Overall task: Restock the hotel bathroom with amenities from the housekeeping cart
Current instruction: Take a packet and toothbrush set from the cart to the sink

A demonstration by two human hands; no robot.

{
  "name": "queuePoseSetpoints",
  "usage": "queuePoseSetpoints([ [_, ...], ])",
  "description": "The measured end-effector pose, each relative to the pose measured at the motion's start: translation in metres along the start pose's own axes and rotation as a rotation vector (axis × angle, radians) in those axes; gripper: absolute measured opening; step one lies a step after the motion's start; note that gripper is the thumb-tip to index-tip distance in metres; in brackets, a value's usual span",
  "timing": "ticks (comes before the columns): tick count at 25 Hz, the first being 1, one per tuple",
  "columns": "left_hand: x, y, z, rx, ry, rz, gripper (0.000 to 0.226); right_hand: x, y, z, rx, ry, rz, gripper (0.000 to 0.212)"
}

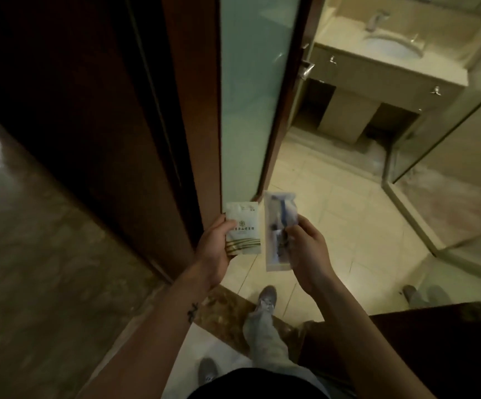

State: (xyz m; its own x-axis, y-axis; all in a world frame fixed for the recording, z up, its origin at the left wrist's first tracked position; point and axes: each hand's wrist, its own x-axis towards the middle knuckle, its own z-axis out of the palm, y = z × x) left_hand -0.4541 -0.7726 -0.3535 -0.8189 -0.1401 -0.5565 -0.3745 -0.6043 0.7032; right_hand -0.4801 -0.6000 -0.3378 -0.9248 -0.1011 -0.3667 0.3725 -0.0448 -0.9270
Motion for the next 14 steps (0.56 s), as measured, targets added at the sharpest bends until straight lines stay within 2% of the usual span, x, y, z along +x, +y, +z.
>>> queuePoseSetpoints([
  [4,0.085,0.007,0.049,0.060,-0.016,-0.045,0.026,0.081,-0.018,-0.032,0.129,0.049,0.049,0.033],
  [9,0.189,0.027,0.138,0.148,-0.086,-0.090,0.045,0.181,-0.061,-0.084,0.239,0.125,0.082,0.029],
  [14,0.263,0.047,0.240,0.210,-0.203,-0.102,0.042,0.252,-0.106,-0.156,0.361,0.195,0.064,0.033],
])
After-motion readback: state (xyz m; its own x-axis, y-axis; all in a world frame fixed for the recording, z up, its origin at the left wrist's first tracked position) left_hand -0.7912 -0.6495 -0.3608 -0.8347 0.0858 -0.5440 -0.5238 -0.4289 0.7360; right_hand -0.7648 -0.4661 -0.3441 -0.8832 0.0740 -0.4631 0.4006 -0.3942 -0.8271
